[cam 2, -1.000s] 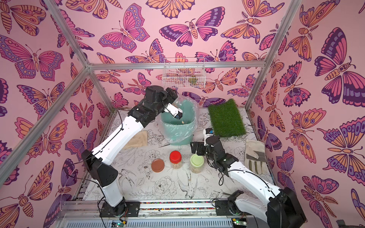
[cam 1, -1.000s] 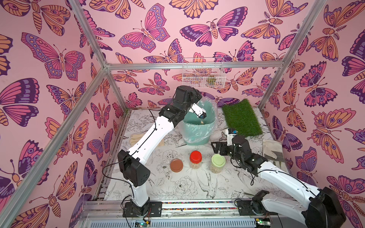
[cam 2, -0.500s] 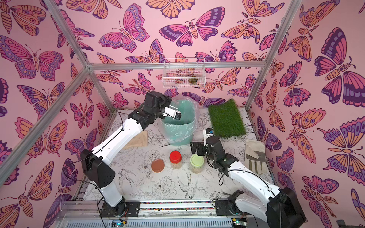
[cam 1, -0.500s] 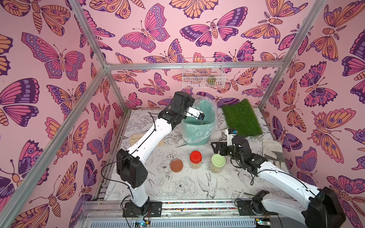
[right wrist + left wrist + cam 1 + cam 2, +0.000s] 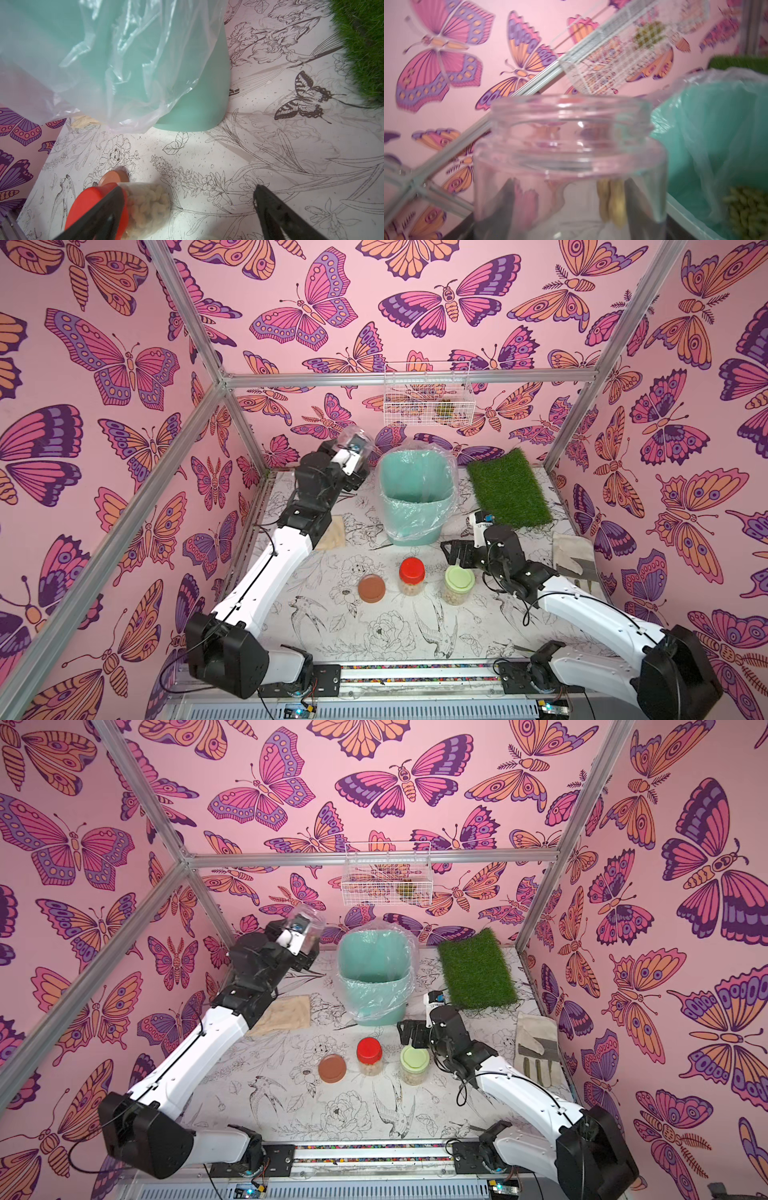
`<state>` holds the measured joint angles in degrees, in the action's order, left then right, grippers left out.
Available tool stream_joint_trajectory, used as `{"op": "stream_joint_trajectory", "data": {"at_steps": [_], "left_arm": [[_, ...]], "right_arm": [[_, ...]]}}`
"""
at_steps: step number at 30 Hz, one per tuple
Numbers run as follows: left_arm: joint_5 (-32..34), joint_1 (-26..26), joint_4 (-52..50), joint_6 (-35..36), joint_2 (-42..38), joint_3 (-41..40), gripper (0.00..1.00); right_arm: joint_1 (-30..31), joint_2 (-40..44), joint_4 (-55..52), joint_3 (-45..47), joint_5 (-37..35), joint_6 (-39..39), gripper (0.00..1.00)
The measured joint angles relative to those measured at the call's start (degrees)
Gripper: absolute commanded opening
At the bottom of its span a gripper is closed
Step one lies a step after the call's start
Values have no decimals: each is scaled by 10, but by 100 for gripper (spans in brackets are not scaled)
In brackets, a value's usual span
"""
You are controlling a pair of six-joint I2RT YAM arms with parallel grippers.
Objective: Empty moldy peanuts from jars
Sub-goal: Pour the moldy peanuts from the jar into the trash bin.
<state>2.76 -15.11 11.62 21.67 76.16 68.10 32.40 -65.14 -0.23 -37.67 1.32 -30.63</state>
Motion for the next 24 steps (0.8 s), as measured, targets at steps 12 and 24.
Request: {"op": "stream_joint_trajectory", "data": {"at_steps": [12, 24], "left_arm": [[-24, 42, 60, -169, -41, -88, 0], [-101, 4, -77, 16, -14, 77, 0]], "right_arm": [[0, 1, 12, -2, 22, 0, 99], [0, 89, 112, 52, 33, 24, 99]]}}
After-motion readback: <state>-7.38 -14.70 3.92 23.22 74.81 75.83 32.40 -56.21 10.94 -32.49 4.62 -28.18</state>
